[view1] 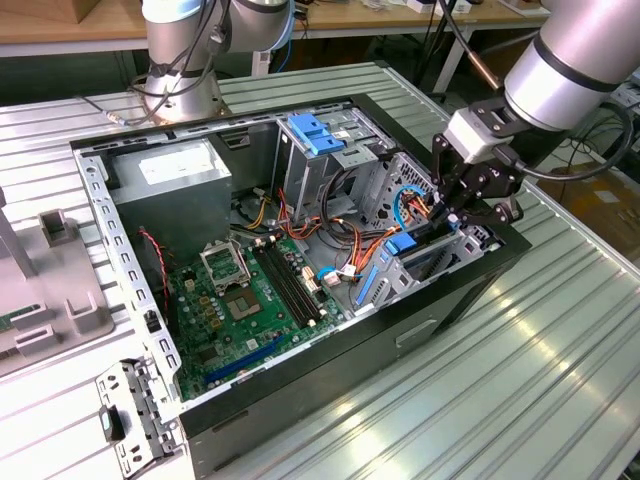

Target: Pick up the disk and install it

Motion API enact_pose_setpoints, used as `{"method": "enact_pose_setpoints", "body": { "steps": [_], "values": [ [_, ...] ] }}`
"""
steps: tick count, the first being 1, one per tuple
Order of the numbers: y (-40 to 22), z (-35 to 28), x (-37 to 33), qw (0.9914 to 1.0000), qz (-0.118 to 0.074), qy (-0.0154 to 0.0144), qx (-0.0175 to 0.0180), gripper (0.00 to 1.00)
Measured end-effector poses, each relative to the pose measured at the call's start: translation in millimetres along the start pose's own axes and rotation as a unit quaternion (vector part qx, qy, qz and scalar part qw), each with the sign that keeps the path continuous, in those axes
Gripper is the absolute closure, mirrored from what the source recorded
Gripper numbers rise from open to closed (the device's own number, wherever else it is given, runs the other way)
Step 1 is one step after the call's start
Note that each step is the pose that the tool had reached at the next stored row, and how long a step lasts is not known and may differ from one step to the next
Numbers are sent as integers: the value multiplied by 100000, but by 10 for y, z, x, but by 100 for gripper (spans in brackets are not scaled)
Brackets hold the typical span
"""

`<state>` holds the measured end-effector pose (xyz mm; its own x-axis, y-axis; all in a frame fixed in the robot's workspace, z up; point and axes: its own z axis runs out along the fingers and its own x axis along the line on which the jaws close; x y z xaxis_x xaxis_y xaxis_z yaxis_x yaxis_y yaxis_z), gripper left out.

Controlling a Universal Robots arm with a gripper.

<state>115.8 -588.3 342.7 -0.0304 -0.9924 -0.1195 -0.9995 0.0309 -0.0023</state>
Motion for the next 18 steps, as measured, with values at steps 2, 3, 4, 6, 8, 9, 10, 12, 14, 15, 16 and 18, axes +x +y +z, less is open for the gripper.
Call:
{"method": "enact_pose_setpoints", "body": {
  "steps": [2, 3, 4, 6, 8, 9, 10, 12, 14, 15, 16, 18],
  "values": [
    [-1, -8, -1, 100000, -77, -9, -11, 83],
    [0, -11, -2, 100000, -116, -9, -17, 83],
    [0, -12, -2, 100000, -153, -13, -22, 83],
    [0, -13, -2, 99999, -347, -43, -47, 83],
    [0, -13, -2, 99999, -418, -47, -56, 83],
    [-1, -13, -2, 99999, -426, -50, -56, 83],
    [-1, -14, -2, 99999, -431, -63, -57, 83],
    [0, -14, -1, 99999, -438, -110, -60, 83],
    [0, -15, -2, 99999, -452, -125, -61, 83],
    [-1, -17, -2, 99999, -454, -122, -62, 83],
    [0, -18, -2, 99999, -457, -117, -62, 83],
    [0, -19, -5, 99999, -469, -113, -64, 83]
  ]
}}
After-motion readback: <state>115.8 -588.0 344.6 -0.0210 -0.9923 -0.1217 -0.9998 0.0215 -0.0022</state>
